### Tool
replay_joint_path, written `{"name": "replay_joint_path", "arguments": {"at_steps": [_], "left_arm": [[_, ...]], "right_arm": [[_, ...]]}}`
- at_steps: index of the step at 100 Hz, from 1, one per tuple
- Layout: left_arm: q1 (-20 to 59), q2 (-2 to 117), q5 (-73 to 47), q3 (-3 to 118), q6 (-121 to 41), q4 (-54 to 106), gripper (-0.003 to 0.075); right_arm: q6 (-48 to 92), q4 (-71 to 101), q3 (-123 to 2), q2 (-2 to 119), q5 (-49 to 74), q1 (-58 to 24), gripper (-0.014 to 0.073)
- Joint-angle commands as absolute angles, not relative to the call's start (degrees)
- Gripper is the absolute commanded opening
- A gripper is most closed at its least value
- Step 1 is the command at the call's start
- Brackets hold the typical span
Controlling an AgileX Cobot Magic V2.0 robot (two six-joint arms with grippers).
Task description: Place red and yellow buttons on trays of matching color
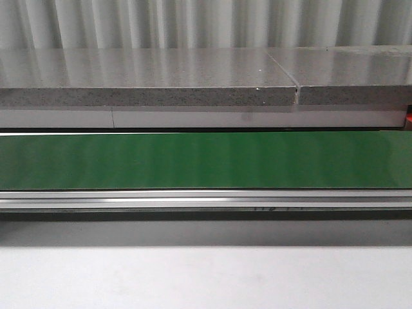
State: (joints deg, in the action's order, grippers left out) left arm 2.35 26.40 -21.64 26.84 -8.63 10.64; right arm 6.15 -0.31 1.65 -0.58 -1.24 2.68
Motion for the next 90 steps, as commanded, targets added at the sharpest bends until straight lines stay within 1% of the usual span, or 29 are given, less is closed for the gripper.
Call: {"name": "replay_joint_path", "arguments": {"at_steps": [1, 16, 32, 39, 62, 90], "left_arm": [[2.86, 25.78, -13.07, 26.46, -8.11, 9.86, -0.0020], [3.76, 21.44, -6.87, 20.45, -6.33, 6.34, -0.0020], [4.47, 15.62, -2.23, 13.17, 8.16, -6.93, -0.0020], [4.47, 12.82, -1.32, 10.21, 12.70, -10.27, -0.0020], [4.47, 5.91, -1.32, 2.54, 12.96, -8.78, -0.0020], [4.47, -1.99, -0.55, -2.74, 12.96, -8.78, -0.0020]], "right_arm": [[6.11, -0.88, 1.32, -1.19, -5.65, 3.03, -0.0069], [6.11, -0.88, 1.32, -1.19, -5.65, 3.03, -0.0069], [6.11, -0.88, 1.32, -1.19, -5.65, 3.03, -0.0069], [6.11, -0.88, 1.32, -1.19, -5.65, 3.03, -0.0069], [6.11, -0.88, 1.32, -1.19, -5.65, 3.03, -0.0069], [6.11, -0.88, 1.32, -1.19, -5.60, 3.03, -0.0069]]}}
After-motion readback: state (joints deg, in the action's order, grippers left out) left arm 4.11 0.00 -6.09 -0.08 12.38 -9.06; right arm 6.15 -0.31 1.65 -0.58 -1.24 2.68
